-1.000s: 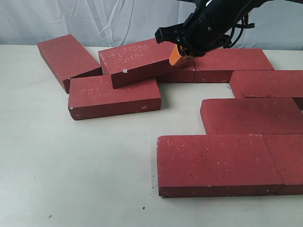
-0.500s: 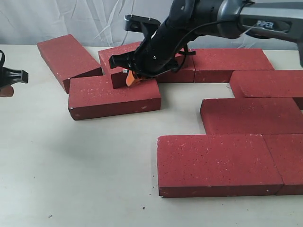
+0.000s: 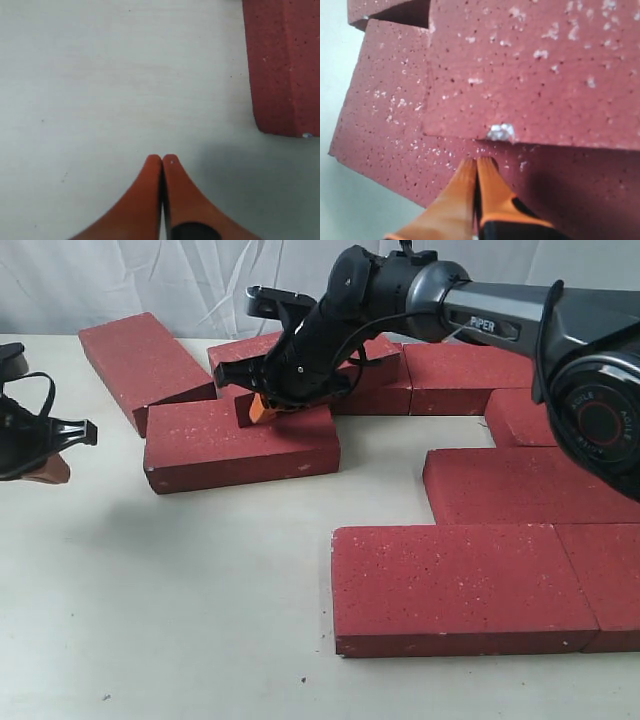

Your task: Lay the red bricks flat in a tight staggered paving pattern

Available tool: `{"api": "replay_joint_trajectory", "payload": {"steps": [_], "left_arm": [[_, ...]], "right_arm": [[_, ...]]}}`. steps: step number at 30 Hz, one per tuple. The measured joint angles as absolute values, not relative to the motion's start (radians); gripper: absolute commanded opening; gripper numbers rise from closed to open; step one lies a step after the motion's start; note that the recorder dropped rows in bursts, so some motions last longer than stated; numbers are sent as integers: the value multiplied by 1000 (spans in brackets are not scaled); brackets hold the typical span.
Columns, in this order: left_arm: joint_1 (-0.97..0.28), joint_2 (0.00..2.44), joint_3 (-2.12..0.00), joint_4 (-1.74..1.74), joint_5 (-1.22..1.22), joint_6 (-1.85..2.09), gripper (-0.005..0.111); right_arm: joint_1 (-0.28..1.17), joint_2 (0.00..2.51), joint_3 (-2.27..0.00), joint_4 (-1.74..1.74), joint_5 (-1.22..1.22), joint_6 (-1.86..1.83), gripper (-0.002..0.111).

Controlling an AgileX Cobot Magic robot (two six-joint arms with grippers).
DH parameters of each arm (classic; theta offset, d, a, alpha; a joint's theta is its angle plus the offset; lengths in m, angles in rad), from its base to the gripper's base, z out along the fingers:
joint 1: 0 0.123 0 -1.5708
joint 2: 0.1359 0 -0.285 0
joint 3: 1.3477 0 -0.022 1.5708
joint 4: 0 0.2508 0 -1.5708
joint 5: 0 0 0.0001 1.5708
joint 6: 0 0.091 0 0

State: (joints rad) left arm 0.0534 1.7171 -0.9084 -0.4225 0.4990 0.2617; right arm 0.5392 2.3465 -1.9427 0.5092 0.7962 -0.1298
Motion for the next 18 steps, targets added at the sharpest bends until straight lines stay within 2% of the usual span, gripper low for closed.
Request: {"api": "replay_joint_trajectory", "payload": {"steps": [13,18], "left_arm": [[53,1860,-970,-538,499,342,0],[48,1891,-997,-649,497,443,0]], "right_arm": [[543,2369,-1955,623,586,-120,-1],[543,2369,-1955,646,590,-116,-1]]}}
